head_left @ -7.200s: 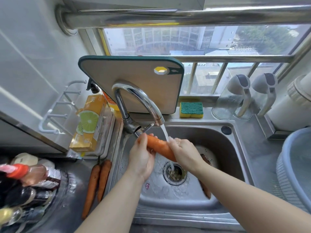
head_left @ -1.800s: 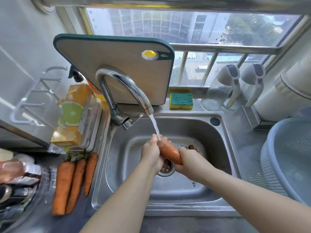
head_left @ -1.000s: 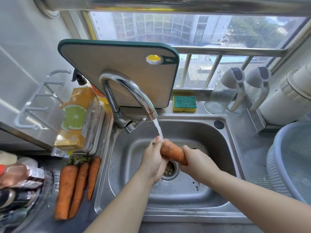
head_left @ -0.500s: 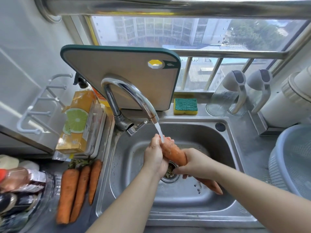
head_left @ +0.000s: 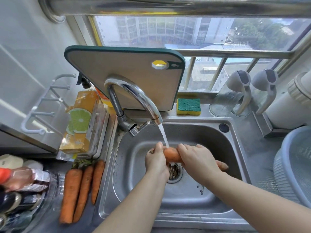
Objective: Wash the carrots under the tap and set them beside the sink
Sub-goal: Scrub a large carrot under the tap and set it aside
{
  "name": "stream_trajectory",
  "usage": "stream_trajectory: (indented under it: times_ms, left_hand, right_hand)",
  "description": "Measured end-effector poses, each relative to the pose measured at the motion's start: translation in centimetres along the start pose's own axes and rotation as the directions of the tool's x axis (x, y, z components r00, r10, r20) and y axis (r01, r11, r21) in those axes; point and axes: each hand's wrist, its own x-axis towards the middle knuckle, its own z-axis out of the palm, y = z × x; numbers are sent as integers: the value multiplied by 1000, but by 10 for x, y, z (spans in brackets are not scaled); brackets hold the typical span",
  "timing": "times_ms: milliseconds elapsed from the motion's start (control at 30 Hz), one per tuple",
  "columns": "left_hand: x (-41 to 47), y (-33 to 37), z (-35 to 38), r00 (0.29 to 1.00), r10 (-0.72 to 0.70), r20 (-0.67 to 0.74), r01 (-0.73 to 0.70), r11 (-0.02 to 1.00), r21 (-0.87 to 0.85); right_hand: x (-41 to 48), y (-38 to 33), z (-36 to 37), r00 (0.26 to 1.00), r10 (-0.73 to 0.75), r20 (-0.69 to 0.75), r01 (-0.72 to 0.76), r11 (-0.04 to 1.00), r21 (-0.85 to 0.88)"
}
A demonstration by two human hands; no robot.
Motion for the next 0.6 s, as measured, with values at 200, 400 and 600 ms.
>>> stream_trajectory:
  times_ms: [200,400,600]
  left_hand:
    - [-6,12,-1,993,-11,114,26,992,-124]
    - [-13,18,-6,920,22,392,2,998,-61]
    - [-4,26,-26,846,93,525,-323,873,366]
  right_hand:
    - [10,1,-21,880,131,457,-311,886,345]
    - [19,16,-32,635,-5,773,-607,616,503]
    - [22,8,-21,751,81,656,-511,701,498]
